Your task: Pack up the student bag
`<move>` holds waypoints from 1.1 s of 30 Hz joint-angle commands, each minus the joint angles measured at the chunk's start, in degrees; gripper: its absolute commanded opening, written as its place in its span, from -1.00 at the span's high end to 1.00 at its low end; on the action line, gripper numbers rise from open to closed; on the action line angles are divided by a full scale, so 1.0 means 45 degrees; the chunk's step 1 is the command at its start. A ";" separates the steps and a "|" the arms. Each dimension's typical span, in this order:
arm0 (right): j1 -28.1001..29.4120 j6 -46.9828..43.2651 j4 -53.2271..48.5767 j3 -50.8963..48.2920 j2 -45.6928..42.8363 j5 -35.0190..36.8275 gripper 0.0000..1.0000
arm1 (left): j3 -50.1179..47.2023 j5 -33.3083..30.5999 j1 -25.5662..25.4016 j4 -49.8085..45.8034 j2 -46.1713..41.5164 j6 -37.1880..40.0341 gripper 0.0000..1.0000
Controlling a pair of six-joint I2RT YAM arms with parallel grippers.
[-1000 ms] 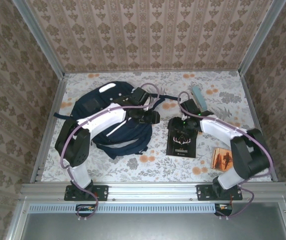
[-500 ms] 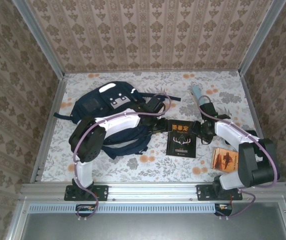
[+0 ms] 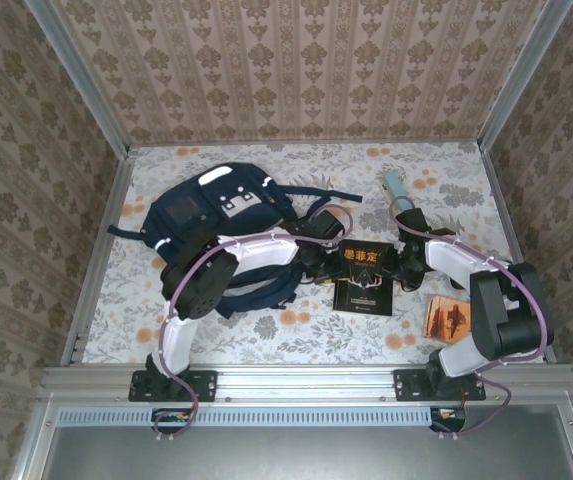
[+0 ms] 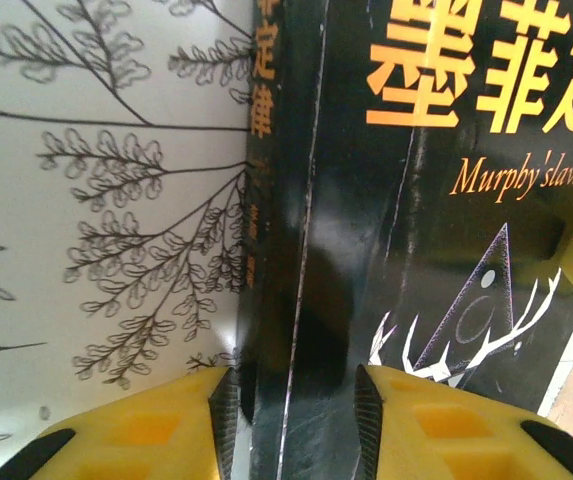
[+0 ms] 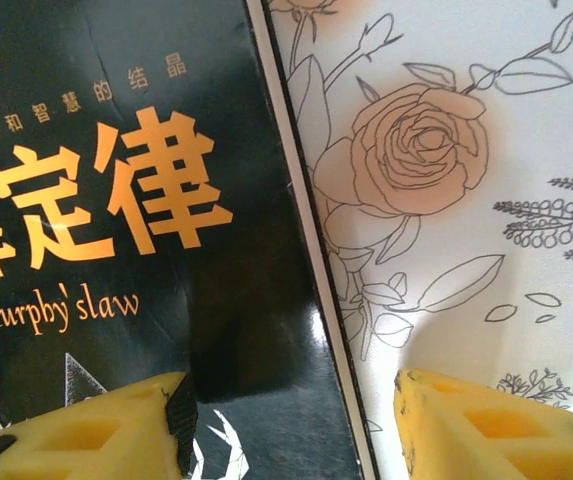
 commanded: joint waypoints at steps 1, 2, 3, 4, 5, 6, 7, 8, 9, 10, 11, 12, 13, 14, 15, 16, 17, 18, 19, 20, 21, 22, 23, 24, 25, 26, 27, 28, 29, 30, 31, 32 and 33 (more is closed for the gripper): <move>0.0034 -0.0254 0.0345 -0.0135 0.0254 -0.0684 -0.10 | 0.0458 0.0069 -0.0131 0.0183 0.0296 -0.0405 0.28; 0.0051 -0.0253 0.0359 -0.0116 0.0324 -0.0847 -0.09 | 0.0470 0.0126 -0.0145 0.0194 0.0374 -0.0405 0.30; 0.0073 -0.0274 0.0376 -0.0096 0.0391 -0.1023 -0.08 | 0.0465 0.0155 -0.0158 0.0196 0.0418 -0.0405 0.33; 0.0094 -0.0265 0.0395 -0.0086 0.0425 -0.1183 -0.07 | 0.0473 0.0143 -0.0158 0.0181 0.0439 -0.0400 0.35; 0.0095 -0.0233 0.0460 -0.0091 0.0452 -0.1474 -0.06 | 0.0474 0.0139 -0.0158 0.0200 0.0473 -0.0404 0.36; 0.0100 -0.0183 0.0558 -0.0095 0.0413 -0.1868 -0.04 | 0.0478 0.0121 -0.0158 0.0149 0.0507 -0.0386 0.37; 0.0114 -0.0156 0.0635 -0.0096 0.0351 -0.2165 -0.02 | 0.0482 0.0124 -0.0155 0.0128 0.0529 -0.0367 0.39; 0.0150 -0.0139 0.0659 -0.0075 0.0244 -0.2442 0.00 | 0.0515 0.0117 -0.0142 0.0108 0.0565 -0.0361 0.40; 0.0180 -0.0120 0.0617 -0.0023 0.0087 -0.2545 0.00 | 0.0519 0.0136 -0.0148 0.0089 0.0610 -0.0347 0.42; 0.0210 -0.0100 0.0520 0.0044 -0.0093 -0.2586 0.00 | 0.0537 0.0157 -0.0168 0.0086 0.0651 -0.0346 0.44; 0.0241 -0.0099 0.0363 0.0142 -0.0298 -0.2564 0.00 | 0.0546 0.0175 -0.0159 0.0105 0.0683 -0.0344 0.45; 0.0265 -0.0096 0.0164 0.0247 -0.0493 -0.2558 0.01 | 0.0554 0.0196 -0.0157 0.0097 0.0712 -0.0327 0.46; 0.0284 -0.0084 0.0085 0.0329 -0.0676 -0.2557 0.02 | 0.0575 0.0197 -0.0149 0.0090 0.0732 -0.0327 0.47; 0.0336 -0.0050 -0.0247 0.0404 -0.0867 -0.2489 0.02 | 0.0576 0.0197 -0.0156 0.0095 0.0752 -0.0330 0.47; 0.0411 -0.0040 -0.0443 0.0476 -0.1006 -0.2416 0.03 | 0.0615 0.0197 -0.0158 0.0085 0.0786 -0.0307 0.47; 0.0497 0.0000 -0.0634 0.0557 -0.1162 -0.2280 0.05 | 0.0649 0.0197 -0.0153 0.0059 0.0820 -0.0316 0.47; 0.0613 -0.0001 -0.0865 0.0681 -0.1269 -0.2080 0.08 | 0.0709 0.0204 -0.0149 0.0026 0.0864 -0.0288 0.47; 0.0737 -0.0001 -0.1072 0.0782 -0.1324 -0.1882 0.10 | 0.0765 0.0214 -0.0145 -0.0026 0.0886 -0.0268 0.47; 0.0893 0.0008 -0.1273 0.0866 -0.1390 -0.1650 0.13 | 0.0818 0.0206 -0.0168 -0.0061 0.0926 -0.0249 0.48; 0.1032 0.0013 -0.1403 0.0932 -0.1405 -0.1455 0.14 | 0.0865 0.0187 -0.0161 -0.0090 0.0950 -0.0234 0.48; 0.1173 0.0035 -0.1450 0.0958 -0.1414 -0.1323 0.17 | 0.0895 0.0158 -0.0166 -0.0120 0.1001 -0.0210 0.48; 0.1256 0.0066 -0.1476 0.0978 -0.1424 -0.1257 0.21 | 0.0925 0.0122 -0.0177 -0.0176 0.1006 -0.0181 0.48; 0.1339 0.0077 -0.1508 0.1015 -0.1415 -0.1181 0.25 | 0.0955 0.0098 -0.0163 -0.0252 0.1040 -0.0156 0.48; 0.1411 0.0096 -0.1532 0.1037 -0.1415 -0.1100 0.30 | 0.0975 0.0099 -0.0178 -0.0301 0.1045 -0.0115 0.48; 0.1491 0.0115 -0.1557 0.1046 -0.1397 -0.0991 0.35 | 0.0986 0.0080 -0.0176 -0.0332 0.1046 -0.0083 0.48; 0.1561 0.0145 -0.1599 0.1089 -0.1376 -0.0861 0.41 | 0.1005 0.0080 -0.0173 -0.0352 0.1035 -0.0059 0.48; 0.1598 0.0167 -0.1643 0.1129 -0.1341 -0.0726 0.50 | 0.1001 0.0063 -0.0175 -0.0386 0.1009 -0.0017 0.48; 0.1639 0.0170 -0.1734 0.1201 -0.1336 -0.0555 0.56 | 0.1004 0.0024 -0.0166 -0.0441 0.0978 0.0005 0.49; 0.1668 0.0193 -0.1930 0.1302 -0.1336 -0.0280 0.63 | 0.1011 -0.0034 -0.0162 -0.0499 0.0903 0.0058 0.49; 0.1678 0.0223 -0.2097 0.1407 -0.1370 -0.0079 0.71 | 0.1023 -0.0104 -0.0158 -0.0541 0.0796 0.0126 0.49; 0.1676 0.0214 -0.2241 0.1502 -0.1412 0.0083 0.78 | 0.1035 -0.0212 -0.0160 -0.0612 0.0652 0.0203 0.48; 0.1661 0.0194 -0.2342 0.1589 -0.1417 0.0189 0.84 | 0.1098 -0.0349 -0.0157 -0.0766 0.0511 0.0345 0.48; 0.1665 0.0186 -0.2396 0.1691 -0.1718 0.0272 0.89 | 0.1208 -0.0445 -0.0136 -0.0948 0.0344 0.0464 0.46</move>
